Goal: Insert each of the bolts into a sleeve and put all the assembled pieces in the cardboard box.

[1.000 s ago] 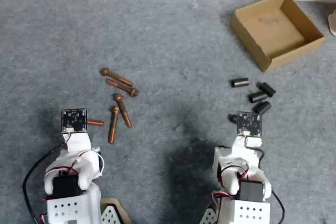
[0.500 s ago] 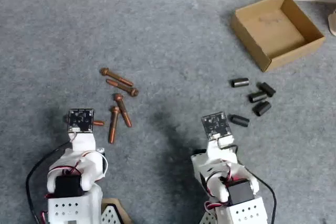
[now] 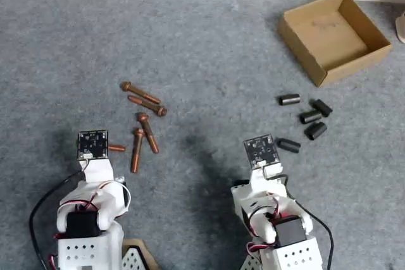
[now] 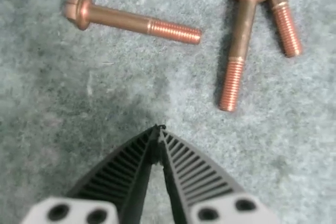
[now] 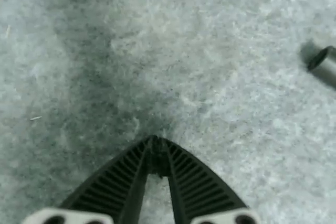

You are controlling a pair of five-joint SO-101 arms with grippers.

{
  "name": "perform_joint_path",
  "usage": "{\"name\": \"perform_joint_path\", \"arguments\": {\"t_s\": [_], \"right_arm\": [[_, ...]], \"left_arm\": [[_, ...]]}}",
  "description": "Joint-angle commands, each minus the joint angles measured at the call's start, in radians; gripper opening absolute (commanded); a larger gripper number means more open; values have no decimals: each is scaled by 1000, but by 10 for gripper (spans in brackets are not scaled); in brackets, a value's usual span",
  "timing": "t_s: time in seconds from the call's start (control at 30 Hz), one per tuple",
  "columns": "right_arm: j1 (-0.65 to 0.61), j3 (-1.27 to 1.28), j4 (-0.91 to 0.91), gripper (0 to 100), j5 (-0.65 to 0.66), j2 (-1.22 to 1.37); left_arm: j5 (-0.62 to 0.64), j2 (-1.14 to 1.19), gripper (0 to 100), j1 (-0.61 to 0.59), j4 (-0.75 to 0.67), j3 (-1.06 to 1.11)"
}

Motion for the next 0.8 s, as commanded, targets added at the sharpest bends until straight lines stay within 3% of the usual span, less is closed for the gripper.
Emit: {"name": "perform_joint_path", "arguments": {"t_s": [0.0, 0.3, 0.77], "right_arm": [[12, 130, -1, 4, 0, -1], [13, 130, 1, 4, 0, -1], [13, 130, 1, 4, 0, -1]], "left_arm": [[43, -7, 7, 21, 8, -42], [75, -15, 9, 21, -2, 16], [77, -5, 7, 27, 17, -91]]}}
